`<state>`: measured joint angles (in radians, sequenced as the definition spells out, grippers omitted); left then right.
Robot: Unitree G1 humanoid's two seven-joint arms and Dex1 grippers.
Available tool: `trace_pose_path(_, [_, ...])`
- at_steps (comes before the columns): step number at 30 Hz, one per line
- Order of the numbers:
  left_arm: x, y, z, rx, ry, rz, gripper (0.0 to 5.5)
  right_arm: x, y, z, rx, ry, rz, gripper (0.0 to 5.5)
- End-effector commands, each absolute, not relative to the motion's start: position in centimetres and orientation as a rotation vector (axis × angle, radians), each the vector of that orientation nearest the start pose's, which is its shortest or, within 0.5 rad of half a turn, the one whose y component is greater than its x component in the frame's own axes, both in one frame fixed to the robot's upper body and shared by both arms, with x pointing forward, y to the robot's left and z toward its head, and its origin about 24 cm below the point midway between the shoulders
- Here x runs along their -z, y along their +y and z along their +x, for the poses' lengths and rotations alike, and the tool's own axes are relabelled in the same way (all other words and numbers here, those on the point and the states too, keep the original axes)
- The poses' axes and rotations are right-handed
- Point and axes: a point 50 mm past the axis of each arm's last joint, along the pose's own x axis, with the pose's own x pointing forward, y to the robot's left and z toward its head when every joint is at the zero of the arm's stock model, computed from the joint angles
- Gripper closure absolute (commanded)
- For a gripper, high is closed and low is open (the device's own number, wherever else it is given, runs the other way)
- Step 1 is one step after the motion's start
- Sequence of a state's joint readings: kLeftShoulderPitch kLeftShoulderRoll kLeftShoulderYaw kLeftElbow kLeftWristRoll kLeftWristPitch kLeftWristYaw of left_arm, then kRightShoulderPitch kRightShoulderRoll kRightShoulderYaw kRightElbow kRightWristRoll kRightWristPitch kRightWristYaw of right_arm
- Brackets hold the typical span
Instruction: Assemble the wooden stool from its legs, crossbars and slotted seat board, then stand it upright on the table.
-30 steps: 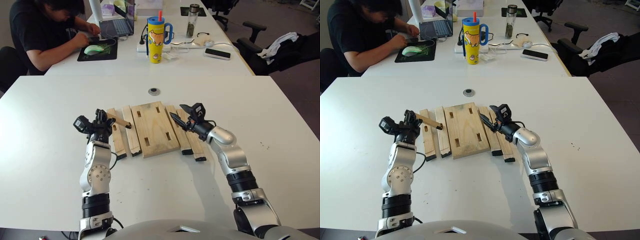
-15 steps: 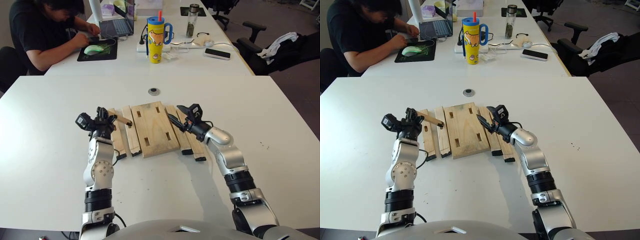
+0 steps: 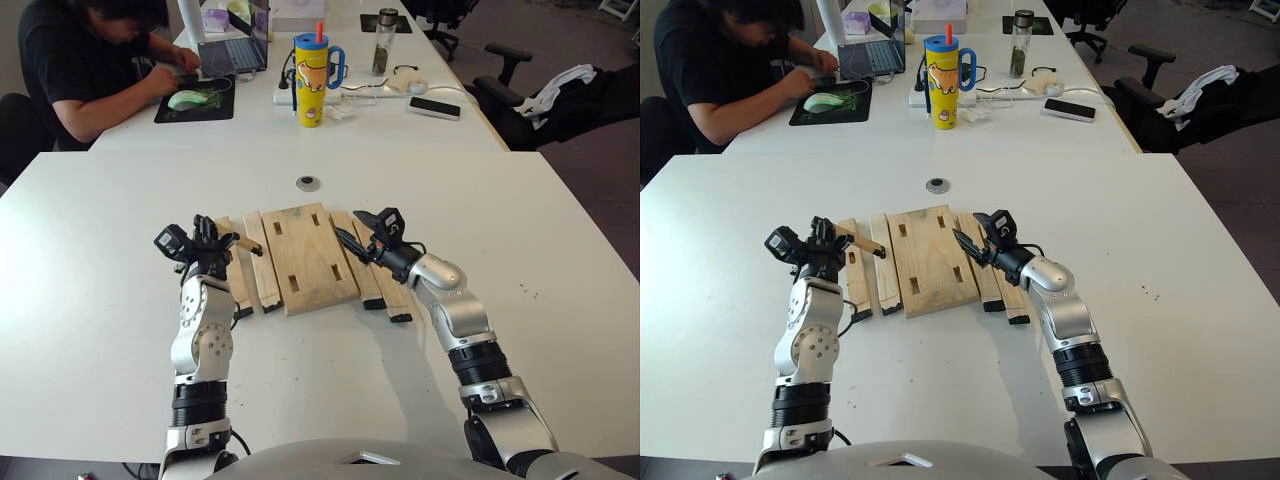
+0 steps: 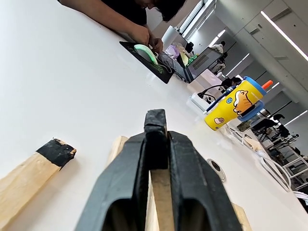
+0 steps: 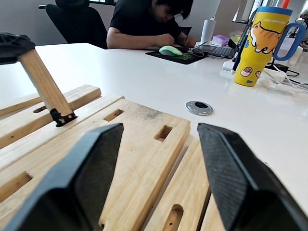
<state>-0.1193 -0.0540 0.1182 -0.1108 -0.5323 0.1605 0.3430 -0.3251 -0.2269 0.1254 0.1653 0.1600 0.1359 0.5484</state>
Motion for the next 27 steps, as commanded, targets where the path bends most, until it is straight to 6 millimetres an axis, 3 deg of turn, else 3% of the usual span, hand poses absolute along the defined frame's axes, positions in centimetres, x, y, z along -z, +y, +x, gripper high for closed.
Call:
trace_pose_path(1, [-4.4,17.3,25.6,-0.388,0.204,-0.438,5.07,-7.2,-12.4,29.8,-0.687,0.048,-0.118,2.63])
trace_pose_path(11, [-4.3,17.1,24.6,-0.132,0.245,-0.003,5.07,-6.8,-12.9,28.7,-0.608,0.053,-0.1,2.63])
trace_pose_path(16, [-3.8,16.9,24.2,0.014,0.212,0.132,5.07,-6.8,-13.1,28.5,-0.589,0.056,-0.1,2.63])
trace_pose_path(27, [-4.7,17.3,23.9,0.064,0.033,0.037,5.07,-6.9,-13.0,28.9,-0.592,0.053,-0.105,2.63])
